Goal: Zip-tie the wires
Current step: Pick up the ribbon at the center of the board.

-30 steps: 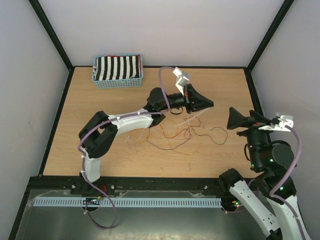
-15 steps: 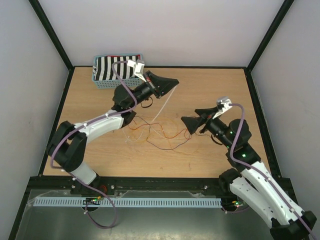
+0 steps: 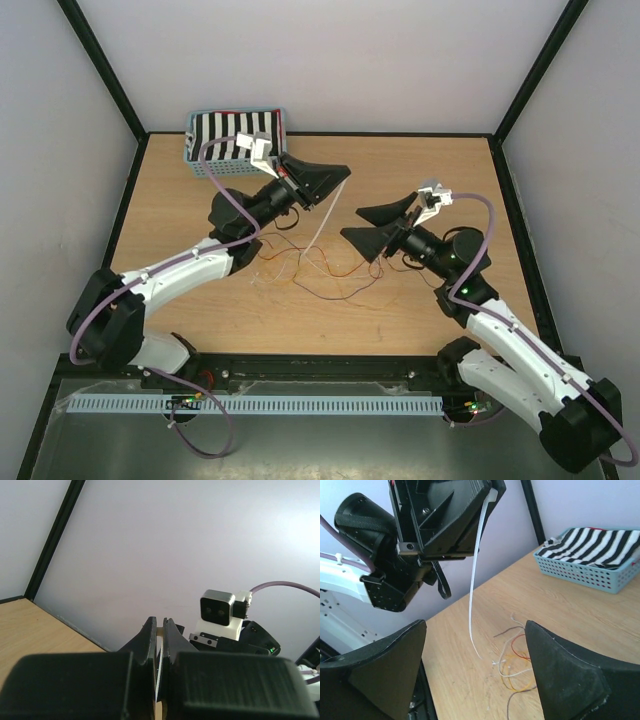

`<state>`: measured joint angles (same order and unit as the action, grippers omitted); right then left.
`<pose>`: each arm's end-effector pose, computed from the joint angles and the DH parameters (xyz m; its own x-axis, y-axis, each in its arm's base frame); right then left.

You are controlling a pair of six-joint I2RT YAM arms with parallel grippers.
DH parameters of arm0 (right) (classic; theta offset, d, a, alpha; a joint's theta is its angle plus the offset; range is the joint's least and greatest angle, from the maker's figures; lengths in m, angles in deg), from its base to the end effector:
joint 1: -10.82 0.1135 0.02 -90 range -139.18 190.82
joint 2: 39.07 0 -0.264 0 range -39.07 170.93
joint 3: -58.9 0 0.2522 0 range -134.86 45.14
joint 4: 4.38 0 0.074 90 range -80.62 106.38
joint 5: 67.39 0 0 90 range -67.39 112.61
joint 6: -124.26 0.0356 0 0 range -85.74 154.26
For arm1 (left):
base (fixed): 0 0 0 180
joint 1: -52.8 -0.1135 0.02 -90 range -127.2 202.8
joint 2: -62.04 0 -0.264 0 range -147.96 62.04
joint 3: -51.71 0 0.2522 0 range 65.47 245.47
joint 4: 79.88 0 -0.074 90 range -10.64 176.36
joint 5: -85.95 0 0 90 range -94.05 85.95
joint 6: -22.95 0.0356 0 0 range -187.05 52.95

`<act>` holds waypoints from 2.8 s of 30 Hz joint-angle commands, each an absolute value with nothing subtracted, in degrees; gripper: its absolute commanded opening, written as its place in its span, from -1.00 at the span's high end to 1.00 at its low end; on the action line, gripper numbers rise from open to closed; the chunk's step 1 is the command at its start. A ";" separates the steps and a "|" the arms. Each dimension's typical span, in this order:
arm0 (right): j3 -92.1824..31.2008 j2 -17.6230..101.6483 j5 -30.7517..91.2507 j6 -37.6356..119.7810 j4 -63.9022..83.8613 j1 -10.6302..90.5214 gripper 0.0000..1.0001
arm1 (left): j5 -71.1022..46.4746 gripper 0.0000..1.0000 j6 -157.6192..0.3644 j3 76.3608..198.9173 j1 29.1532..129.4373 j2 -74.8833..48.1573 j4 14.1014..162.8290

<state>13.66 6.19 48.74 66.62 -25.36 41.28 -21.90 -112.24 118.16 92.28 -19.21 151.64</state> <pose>0.1518 0.1075 0.3388 -0.1729 0.4558 -0.8731 -0.8489 0.3805 0.3667 0.2325 -0.2056 0.3745 -0.2387 -0.6783 -0.6949 0.8876 0.1380 -0.4395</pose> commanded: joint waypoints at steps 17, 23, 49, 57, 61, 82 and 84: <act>8.06 15.21 49.21 71.59 -41.35 45.71 0.24 | -18.25 1.00 -108.16 115.93 96.56 -14.10 154.26; 8.24 15.21 48.42 71.51 -40.62 45.80 1.00 | -17.54 1.00 -108.23 115.30 96.65 -13.96 154.30; -1.45 12.05 58.24 61.12 -12.30 45.80 1.00 | -48.42 -0.70 -118.46 110.34 69.93 -0.44 145.28; -2.45 10.98 65.47 53.57 -10.86 45.85 1.00 | -61.20 -0.70 -119.87 110.47 68.25 0.46 145.46; -3.45 13.25 66.50 52.10 -10.98 45.78 1.00 | -63.88 -0.70 -119.05 111.25 70.75 -0.37 146.01; -0.46 17.92 68.43 59.22 -20.03 45.85 1.00 | -56.35 0.03 -117.20 114.26 79.51 -11.96 152.38; -0.21 18.21 67.68 59.38 -20.08 45.90 1.00 | -56.43 0.06 -117.34 114.44 79.84 -12.28 152.84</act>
<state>-1.03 18.06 68.21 58.31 -17.03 45.67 -57.24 -116.56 111.77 79.04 -11.82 147.68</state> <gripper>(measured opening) 0.009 0.484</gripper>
